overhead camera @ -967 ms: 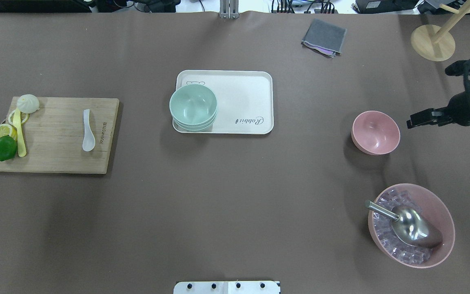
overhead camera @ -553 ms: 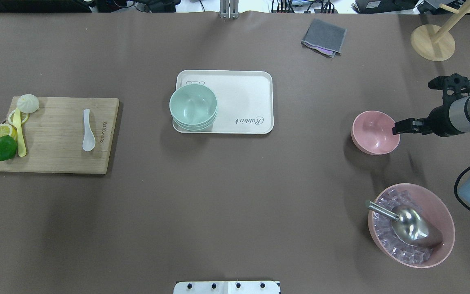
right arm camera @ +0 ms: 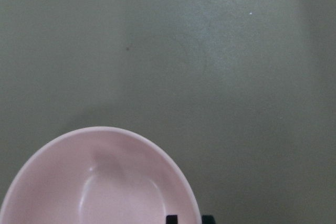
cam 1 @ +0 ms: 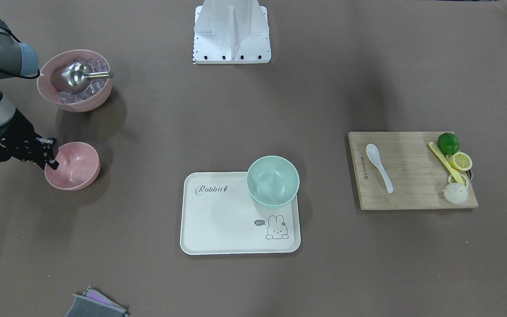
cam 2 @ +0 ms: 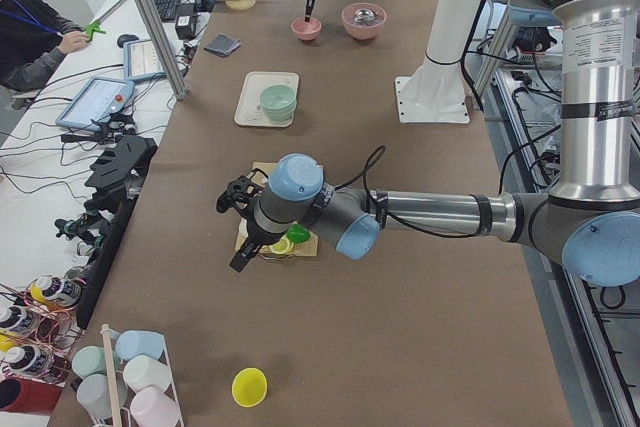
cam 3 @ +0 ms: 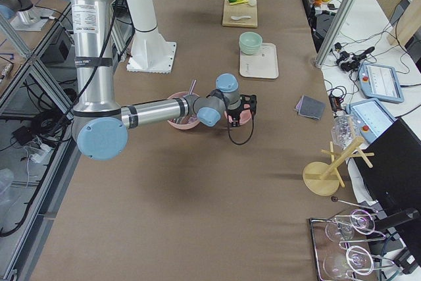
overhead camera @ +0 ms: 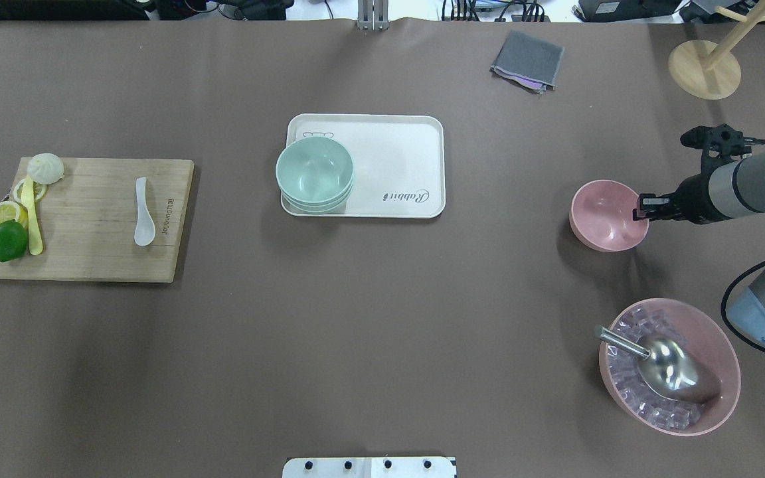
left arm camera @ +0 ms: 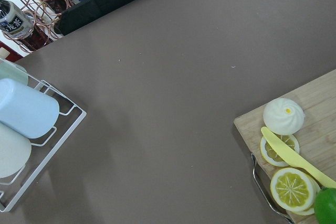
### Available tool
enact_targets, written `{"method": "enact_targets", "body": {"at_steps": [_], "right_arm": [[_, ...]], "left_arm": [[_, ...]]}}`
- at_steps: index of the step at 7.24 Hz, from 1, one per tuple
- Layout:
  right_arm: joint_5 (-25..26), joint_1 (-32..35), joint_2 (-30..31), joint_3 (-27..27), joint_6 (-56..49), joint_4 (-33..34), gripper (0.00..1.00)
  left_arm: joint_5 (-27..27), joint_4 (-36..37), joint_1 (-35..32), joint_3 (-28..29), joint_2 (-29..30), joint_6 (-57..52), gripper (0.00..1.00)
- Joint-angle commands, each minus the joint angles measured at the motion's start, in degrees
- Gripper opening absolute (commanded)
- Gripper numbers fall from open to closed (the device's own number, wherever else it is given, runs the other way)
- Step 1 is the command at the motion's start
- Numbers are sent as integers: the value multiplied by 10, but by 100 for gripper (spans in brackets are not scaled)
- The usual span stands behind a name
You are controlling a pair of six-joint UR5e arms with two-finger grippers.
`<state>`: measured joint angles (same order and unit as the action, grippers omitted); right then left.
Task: Stack pink bowl on green and place spoon
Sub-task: 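Reach the right gripper to the pink bowl and grasp its rim, then lift the pink bowl with the right gripper toward the green bowl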
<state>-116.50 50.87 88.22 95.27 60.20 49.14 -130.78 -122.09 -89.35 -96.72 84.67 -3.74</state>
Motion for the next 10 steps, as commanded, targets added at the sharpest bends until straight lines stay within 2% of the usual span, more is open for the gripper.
{"method": "enact_targets", "body": {"at_steps": [1, 2, 4, 7, 9, 10], "right_arm": [[0, -2, -2, 2, -2, 0, 0], [-2, -1, -14, 10, -5, 0, 0], [-2, -1, -104, 12, 0, 36, 0], [27, -19, -277, 15, 39, 278, 0], [35, -60, -373, -10, 125, 343, 0], [52, -85, -443, -54, 172, 384, 0]], "left_arm": [[0, -2, 0, 0, -4, 1, 98], [0, -2, 1, 0, -4, 1, 98], [-3, -1, 1, 0, -2, 1, 98], [-4, -1, 1, 0, -2, 1, 98], [-4, 0, 2, 0, -2, 1, 98], [-4, 0, 2, 1, -2, 1, 98]]}}
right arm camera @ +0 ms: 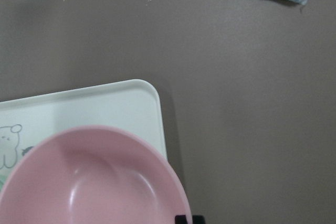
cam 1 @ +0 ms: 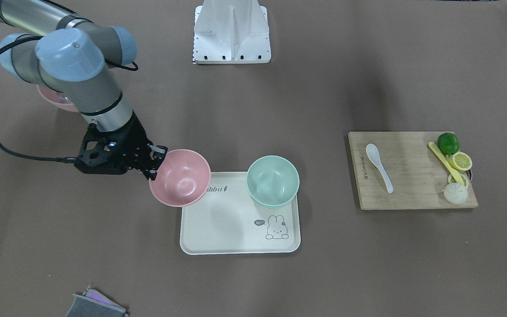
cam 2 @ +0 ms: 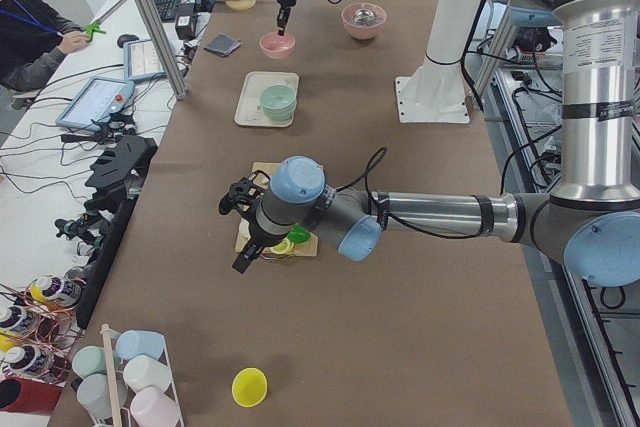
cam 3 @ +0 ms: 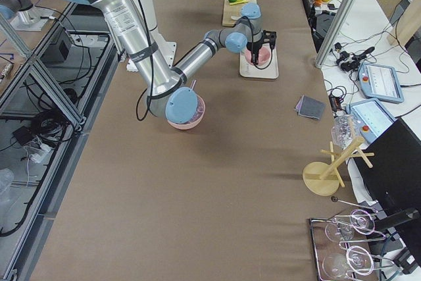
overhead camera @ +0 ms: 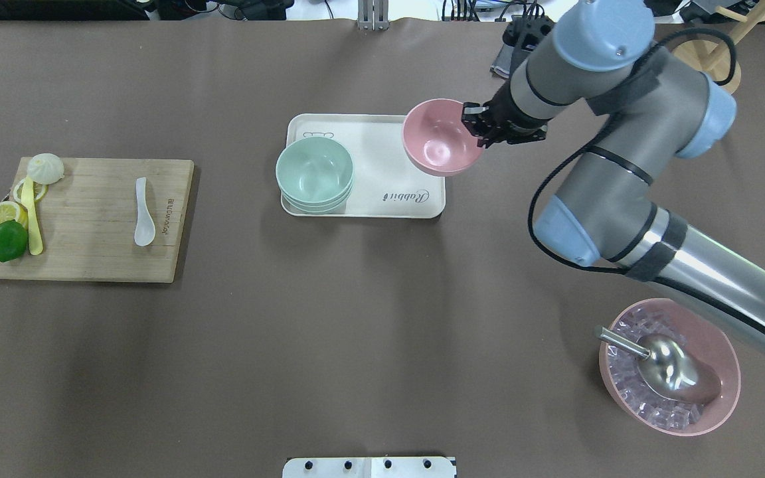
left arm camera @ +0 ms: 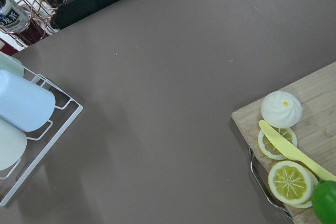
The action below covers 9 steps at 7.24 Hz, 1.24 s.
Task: Stack pink bowl on green and place spoon
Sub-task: 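Lift the pink bowl with the right gripper toward the green bowl, then lower the pink bowl into the green bowl and open the right gripper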
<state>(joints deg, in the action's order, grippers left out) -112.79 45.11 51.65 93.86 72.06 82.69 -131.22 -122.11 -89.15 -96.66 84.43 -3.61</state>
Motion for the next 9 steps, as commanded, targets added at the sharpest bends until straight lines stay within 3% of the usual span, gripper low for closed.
{"method": "enact_targets", "body": {"at_steps": [1, 3, 4, 9], "right_arm": [[52, -63, -136, -99, 102, 60, 0], [74, -88, -232, -217, 152, 59, 0], [75, -93, -253, -247, 161, 58, 0], [75, -112, -234, -246, 154, 54, 0]], "left_arm": [[0, 0, 0, 3, 0, 0, 98], [0, -1, 0, 4, 0, 0, 98], [0, -1, 0, 4, -1, 0, 98], [0, -1, 0, 4, -1, 0, 98]]}}
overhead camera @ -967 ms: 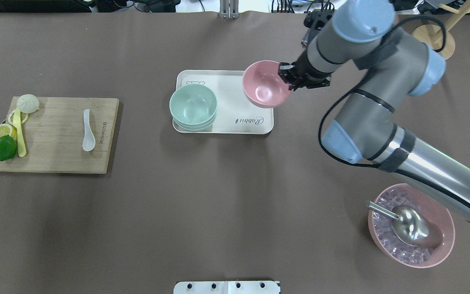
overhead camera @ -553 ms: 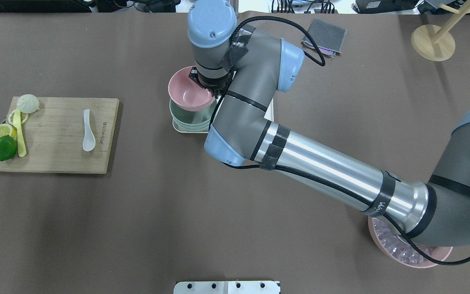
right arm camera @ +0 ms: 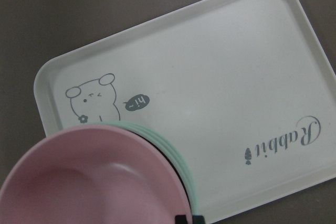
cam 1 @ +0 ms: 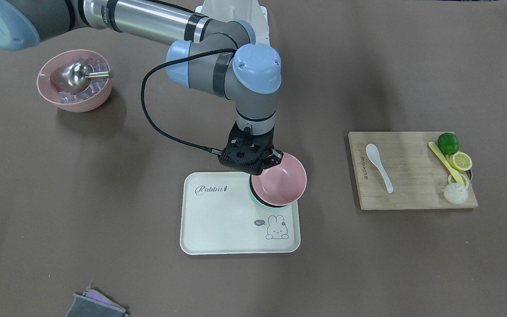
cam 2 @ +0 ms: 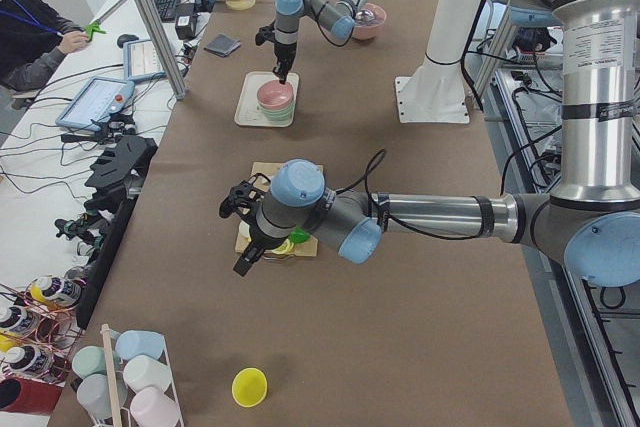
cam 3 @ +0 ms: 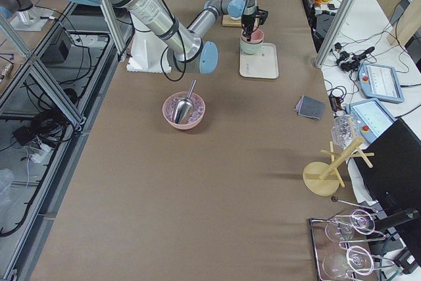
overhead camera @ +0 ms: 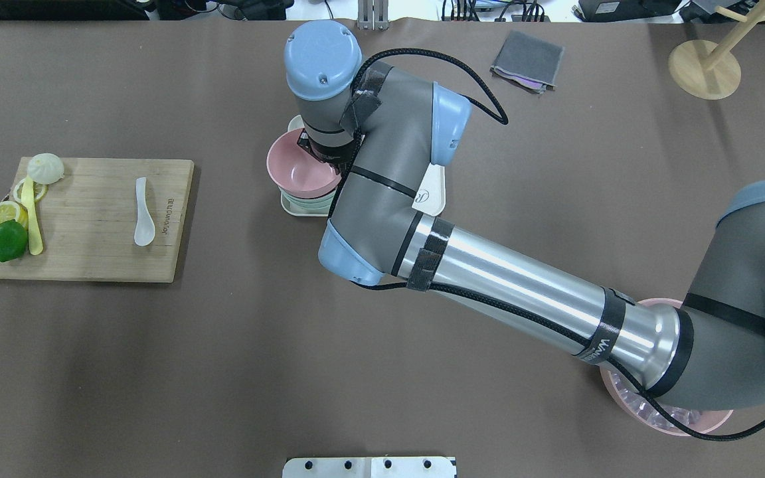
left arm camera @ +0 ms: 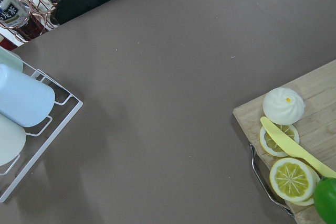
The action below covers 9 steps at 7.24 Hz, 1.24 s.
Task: Stack pink bowl on green and place spoon
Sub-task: 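Lower the pink bowl into the green bowl and open the right gripper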
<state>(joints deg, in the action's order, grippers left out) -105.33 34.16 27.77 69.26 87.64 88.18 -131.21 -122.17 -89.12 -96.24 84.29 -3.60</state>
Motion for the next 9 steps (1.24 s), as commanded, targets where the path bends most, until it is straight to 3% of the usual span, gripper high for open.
{"method": "enact_targets", "body": {"at_steps": [1, 9], "right_arm": [[0, -3, 7, 0, -3, -1, 0], [36, -2, 8, 2, -6, -2, 0]], "left_arm": [[0, 0, 0, 1, 0, 0, 98], [0, 1, 0, 1, 0, 0, 98]]}}
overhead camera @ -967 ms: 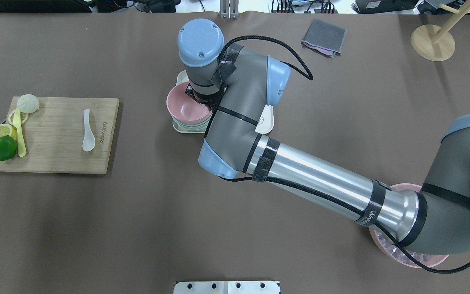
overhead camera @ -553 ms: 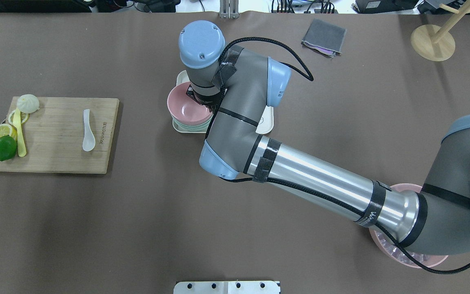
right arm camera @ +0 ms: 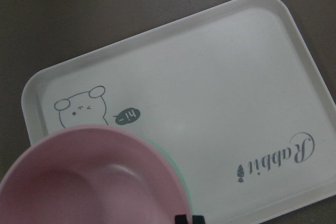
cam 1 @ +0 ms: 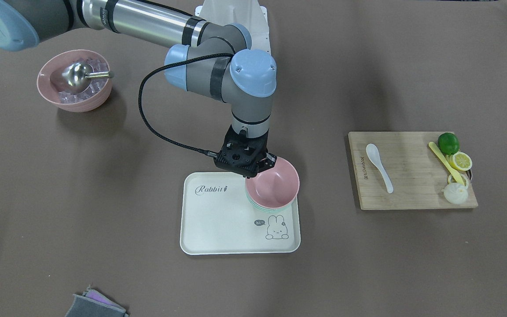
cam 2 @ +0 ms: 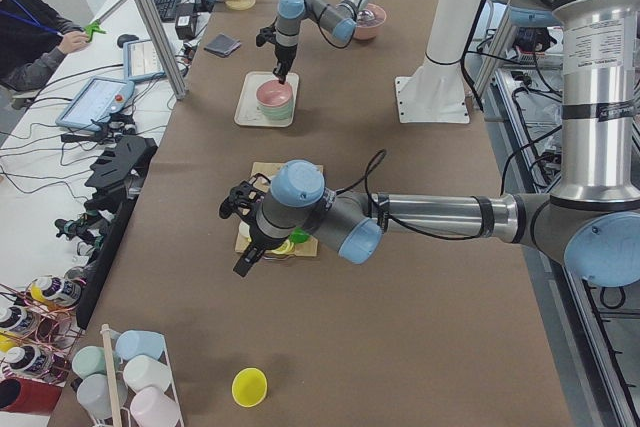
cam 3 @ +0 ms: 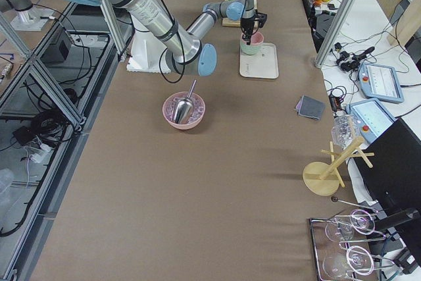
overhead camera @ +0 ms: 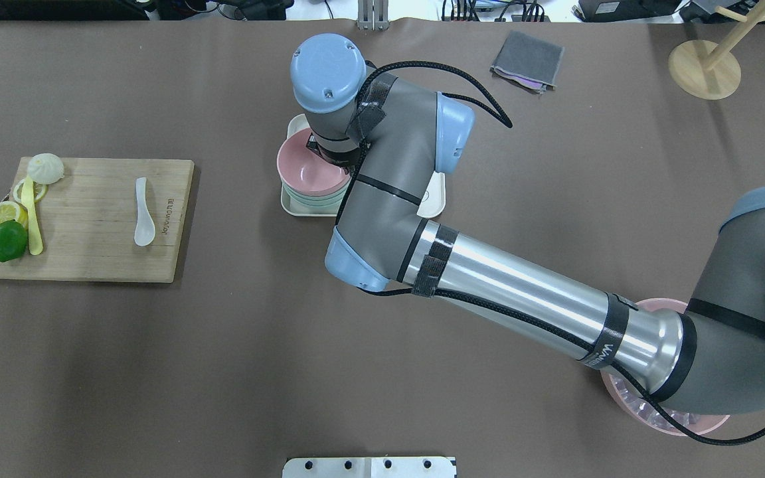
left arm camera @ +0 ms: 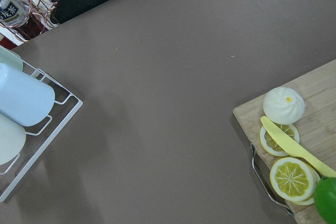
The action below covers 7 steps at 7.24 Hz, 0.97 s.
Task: Stack pink bowl on green and place spoon
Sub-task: 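Lower the pink bowl into the green bowl and open the right gripper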
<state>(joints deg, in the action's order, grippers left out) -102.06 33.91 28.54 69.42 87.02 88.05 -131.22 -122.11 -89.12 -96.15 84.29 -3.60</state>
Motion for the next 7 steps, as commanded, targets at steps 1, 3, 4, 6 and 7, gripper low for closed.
{"method": "enact_targets", "body": {"at_steps": [1, 3, 4, 6, 7], "right_arm": [[2, -1, 0, 1, 1, -1, 0], [13, -1, 4, 3, 7, -22, 99], [17, 0, 17, 3, 10, -65, 100], [10, 9, 50, 34, -2, -70, 100], [10, 23, 109, 100, -45, -67, 100]], "left_arm": [[0, 0, 0, 0, 0, 0, 98], [0, -1, 0, 0, 0, 0, 98], [0, 0, 0, 0, 0, 1, 98], [0, -1, 7, -3, 6, 66, 98], [0, -1, 31, -5, 12, 128, 98]]}}
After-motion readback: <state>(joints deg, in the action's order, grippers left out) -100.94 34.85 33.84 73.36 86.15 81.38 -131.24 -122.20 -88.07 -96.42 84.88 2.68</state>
